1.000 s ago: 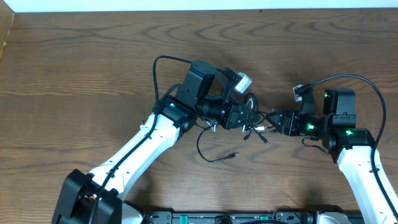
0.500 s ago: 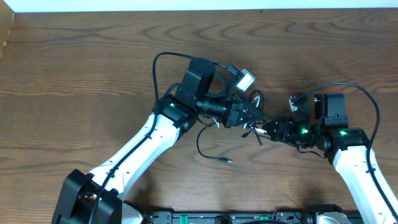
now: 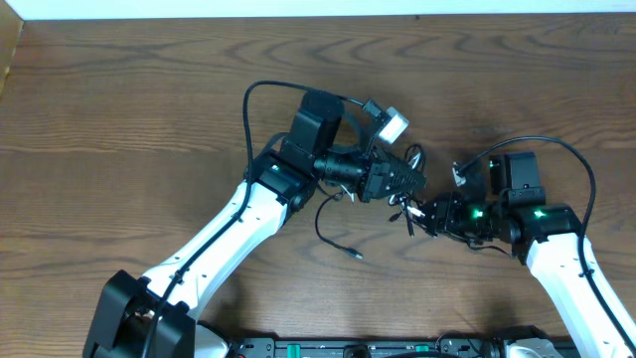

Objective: Untangle cables

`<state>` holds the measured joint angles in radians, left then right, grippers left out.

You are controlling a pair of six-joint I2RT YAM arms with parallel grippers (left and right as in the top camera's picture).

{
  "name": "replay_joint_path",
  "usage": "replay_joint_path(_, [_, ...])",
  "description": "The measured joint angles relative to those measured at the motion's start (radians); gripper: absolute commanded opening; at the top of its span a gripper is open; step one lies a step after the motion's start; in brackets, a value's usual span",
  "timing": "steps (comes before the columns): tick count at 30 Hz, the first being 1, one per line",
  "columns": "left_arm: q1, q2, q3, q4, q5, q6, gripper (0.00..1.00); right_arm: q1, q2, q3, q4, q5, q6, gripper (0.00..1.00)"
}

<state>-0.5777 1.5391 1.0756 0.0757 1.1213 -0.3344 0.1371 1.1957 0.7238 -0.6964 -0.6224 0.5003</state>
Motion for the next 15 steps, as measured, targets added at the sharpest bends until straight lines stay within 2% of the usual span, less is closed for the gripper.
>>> replay_joint_path(3, [0.000, 0.000, 0.000, 0.073, 0.000, -0.024, 0.08, 0.017, 0.000, 0.000, -0.025, 0.032, 0.001, 0.27])
replay_joint_path(7, [0.007, -0.008, 0.000, 0.150, 0.003, -0.066, 0.08, 0.058, 0.000, -0.007, -0.028, 0.088, 0.002, 0.20])
replay_joint_path(15, [0.060, -0.023, 0.000, 0.114, 0.004, -0.095, 0.08, 0.092, 0.000, -0.087, -0.027, 0.280, 0.005, 0.18])
